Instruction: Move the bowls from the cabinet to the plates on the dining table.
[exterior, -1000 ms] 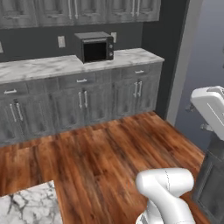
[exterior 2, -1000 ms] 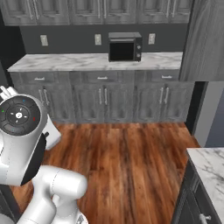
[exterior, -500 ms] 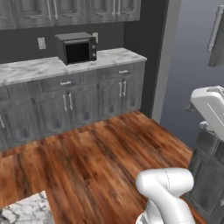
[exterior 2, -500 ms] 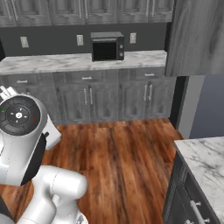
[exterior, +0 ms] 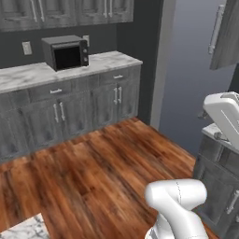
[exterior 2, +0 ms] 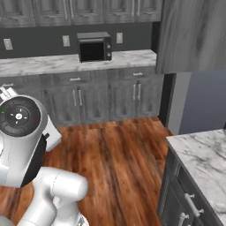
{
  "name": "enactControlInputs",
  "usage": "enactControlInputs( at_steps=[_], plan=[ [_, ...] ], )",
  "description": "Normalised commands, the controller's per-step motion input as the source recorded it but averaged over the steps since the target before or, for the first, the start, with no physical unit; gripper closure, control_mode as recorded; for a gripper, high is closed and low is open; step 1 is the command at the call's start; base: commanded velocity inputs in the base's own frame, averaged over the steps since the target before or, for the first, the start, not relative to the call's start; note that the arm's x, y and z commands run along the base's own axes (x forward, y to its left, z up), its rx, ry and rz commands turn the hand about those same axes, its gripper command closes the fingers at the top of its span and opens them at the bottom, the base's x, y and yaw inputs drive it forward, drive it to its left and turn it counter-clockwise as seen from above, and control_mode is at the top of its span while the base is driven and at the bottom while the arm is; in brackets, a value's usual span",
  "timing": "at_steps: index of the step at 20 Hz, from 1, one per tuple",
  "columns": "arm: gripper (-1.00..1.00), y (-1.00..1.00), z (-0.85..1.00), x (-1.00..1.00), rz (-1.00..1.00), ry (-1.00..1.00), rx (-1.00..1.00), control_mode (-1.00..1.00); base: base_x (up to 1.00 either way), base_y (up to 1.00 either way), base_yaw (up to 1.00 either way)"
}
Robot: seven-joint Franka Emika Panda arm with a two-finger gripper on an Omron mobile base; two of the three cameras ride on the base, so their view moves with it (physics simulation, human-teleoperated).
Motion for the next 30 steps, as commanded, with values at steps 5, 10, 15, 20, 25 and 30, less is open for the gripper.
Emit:
enactControlInputs(
  at_steps=[5,10,15,20,25,30],
  plan=[
    [-1.0,0.0,0.0,0.0,0.0,0.0,0.0,1.0,0.0,0.06,-0.22],
    [-1.0,0.0,0.0,0.0,0.0,0.0,0.0,1.0,0.0,0.01,-0.24],
    [-1.0,0.0,0.0,0.0,0.0,0.0,0.0,1.0,0.0,0.02,-0.24],
    [-1.0,0.0,0.0,0.0,0.0,0.0,0.0,1.0,0.0,0.01,-0.24],
    [-1.0,0.0,0.0,0.0,0.0,0.0,0.0,1.0,0.0,0.02,-0.24],
    [-1.0,0.0,0.0,0.0,0.0,0.0,0.0,1.0,0.0,0.02,-0.24]
  ],
)
